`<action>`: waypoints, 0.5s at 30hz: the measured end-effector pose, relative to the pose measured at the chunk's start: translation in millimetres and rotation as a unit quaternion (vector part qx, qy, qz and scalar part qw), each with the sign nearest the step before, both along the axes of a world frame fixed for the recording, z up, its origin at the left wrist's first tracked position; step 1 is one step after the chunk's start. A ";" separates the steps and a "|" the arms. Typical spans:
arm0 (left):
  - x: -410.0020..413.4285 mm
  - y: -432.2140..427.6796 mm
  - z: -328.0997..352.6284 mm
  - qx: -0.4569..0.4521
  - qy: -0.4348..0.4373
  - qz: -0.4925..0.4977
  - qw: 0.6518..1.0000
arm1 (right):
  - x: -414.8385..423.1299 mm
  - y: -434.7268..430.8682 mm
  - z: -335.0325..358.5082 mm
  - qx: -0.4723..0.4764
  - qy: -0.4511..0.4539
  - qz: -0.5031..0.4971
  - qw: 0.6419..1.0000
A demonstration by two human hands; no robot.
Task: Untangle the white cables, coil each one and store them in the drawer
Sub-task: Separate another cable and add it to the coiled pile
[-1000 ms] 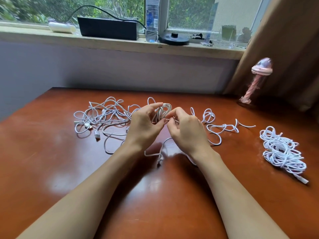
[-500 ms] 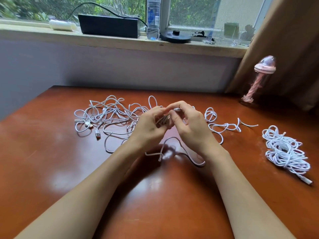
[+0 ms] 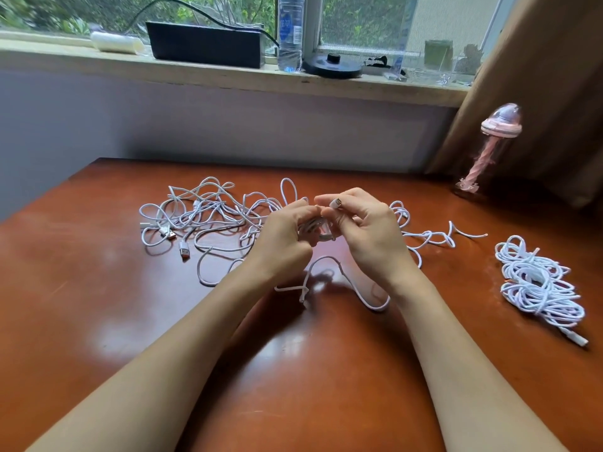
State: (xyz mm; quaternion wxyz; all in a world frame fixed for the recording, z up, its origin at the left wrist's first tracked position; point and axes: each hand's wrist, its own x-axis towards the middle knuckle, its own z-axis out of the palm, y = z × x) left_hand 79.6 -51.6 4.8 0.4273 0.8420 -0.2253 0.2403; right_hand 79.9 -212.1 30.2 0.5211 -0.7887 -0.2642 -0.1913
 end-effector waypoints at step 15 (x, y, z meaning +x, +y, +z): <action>-6.5 -6.1 7.0 -0.089 0.020 -0.027 0.995 | -1.8 1.7 2.5 0.087 0.077 -0.012 0.993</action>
